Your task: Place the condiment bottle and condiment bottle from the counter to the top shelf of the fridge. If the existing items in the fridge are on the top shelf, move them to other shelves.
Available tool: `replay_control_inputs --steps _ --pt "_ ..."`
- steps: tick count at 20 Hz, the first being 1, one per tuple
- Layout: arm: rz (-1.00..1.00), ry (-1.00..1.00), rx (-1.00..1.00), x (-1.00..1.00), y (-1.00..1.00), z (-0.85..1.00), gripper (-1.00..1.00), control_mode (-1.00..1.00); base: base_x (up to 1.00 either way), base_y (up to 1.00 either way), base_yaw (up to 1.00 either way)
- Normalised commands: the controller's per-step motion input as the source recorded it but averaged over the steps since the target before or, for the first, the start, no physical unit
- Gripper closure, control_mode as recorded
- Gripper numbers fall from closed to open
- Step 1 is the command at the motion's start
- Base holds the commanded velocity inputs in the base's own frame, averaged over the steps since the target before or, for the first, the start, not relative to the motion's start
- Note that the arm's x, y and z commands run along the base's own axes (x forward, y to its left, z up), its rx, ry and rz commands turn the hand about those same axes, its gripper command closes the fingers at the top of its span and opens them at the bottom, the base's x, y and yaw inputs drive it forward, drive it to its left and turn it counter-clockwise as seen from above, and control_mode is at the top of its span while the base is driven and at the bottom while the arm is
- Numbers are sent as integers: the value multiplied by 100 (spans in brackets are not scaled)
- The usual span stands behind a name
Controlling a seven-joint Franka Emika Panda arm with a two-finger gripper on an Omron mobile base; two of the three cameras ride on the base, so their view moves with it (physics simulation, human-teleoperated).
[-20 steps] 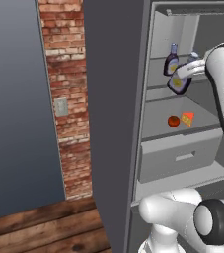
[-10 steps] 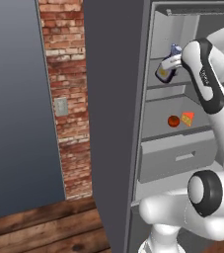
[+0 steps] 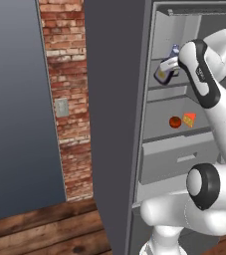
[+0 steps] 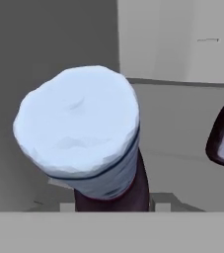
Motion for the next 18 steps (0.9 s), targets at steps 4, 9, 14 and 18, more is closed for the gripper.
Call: replay_control_inputs --steps 4,9,14,18 --pt "0 0 0 8 0 -21 100 -100 0 0 0" --pt "0 -2 0 32 8 -6 100 -100 0 0 0" --pt "0 -5 0 65 13 0 100 -100 0 0 0" --pt "0 -2 0 47 1 -3 100 -100 0 0 0"
